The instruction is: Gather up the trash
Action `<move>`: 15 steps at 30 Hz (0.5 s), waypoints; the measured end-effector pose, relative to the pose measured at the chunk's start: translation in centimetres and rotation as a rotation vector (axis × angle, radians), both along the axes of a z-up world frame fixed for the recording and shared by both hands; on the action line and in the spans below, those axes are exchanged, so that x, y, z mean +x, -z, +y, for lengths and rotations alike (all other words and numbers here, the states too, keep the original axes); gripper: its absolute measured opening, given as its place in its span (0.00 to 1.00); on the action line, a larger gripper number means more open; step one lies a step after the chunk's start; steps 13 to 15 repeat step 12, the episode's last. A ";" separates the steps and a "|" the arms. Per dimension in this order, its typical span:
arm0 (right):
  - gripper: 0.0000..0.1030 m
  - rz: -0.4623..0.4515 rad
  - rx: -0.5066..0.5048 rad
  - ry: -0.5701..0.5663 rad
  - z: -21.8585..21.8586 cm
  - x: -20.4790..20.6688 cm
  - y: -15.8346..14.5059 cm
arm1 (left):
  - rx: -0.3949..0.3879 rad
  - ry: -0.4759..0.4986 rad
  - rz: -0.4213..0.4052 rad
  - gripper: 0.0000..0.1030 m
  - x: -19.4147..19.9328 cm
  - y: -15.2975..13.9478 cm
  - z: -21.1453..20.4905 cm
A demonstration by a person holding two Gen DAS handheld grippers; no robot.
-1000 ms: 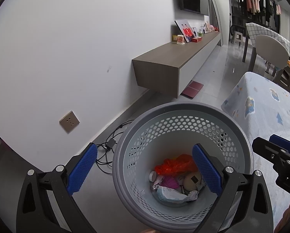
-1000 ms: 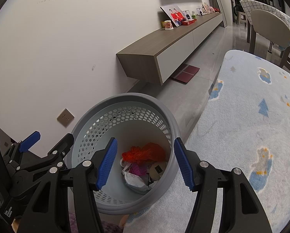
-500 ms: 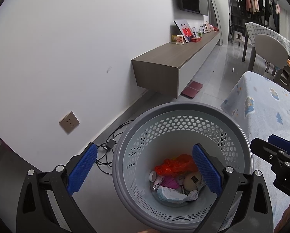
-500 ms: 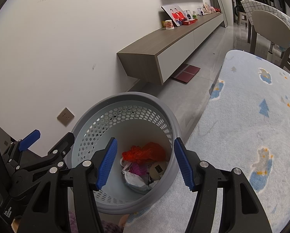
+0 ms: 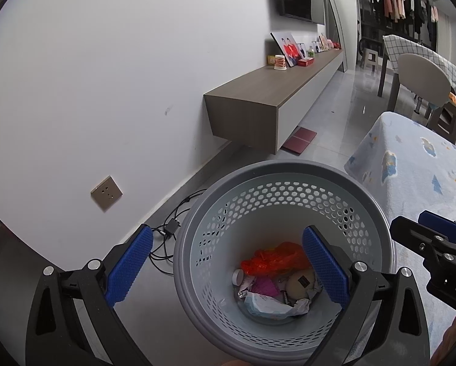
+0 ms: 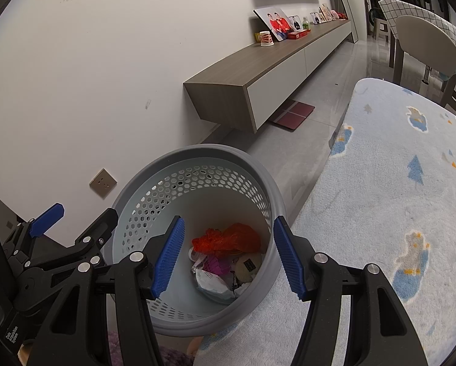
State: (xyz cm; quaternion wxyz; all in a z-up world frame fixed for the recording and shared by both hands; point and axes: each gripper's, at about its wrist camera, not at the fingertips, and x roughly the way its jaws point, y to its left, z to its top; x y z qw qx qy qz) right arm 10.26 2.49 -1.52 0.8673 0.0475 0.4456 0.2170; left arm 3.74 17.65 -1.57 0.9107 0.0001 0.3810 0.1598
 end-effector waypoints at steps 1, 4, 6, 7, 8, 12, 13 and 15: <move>0.57 0.000 0.000 0.000 0.0 0.0 0.0 | 0.000 0.001 -0.001 0.94 -0.1 0.0 0.0; 0.57 0.000 -0.001 -0.001 0.0 0.0 0.0 | 0.001 0.001 -0.001 0.94 -0.1 -0.1 -0.1; 0.57 0.000 0.000 0.000 0.0 0.0 0.0 | -0.001 0.000 0.001 0.94 0.0 -0.1 -0.1; 0.57 0.000 0.000 0.000 0.0 0.0 0.0 | -0.002 0.000 0.001 0.94 0.0 -0.1 -0.1; 0.57 0.000 0.000 0.000 0.0 0.0 0.0 | -0.001 0.000 0.002 0.94 0.0 -0.1 -0.1; 0.57 -0.001 -0.001 0.000 0.0 0.0 0.0 | -0.001 0.000 0.002 0.94 0.0 -0.1 -0.1; 0.57 -0.001 -0.001 0.000 0.0 0.0 0.0 | -0.001 0.000 0.002 0.94 0.0 -0.1 -0.1; 0.57 -0.001 -0.001 0.000 0.0 0.0 0.0 | -0.001 0.000 0.002 0.94 0.0 -0.1 -0.1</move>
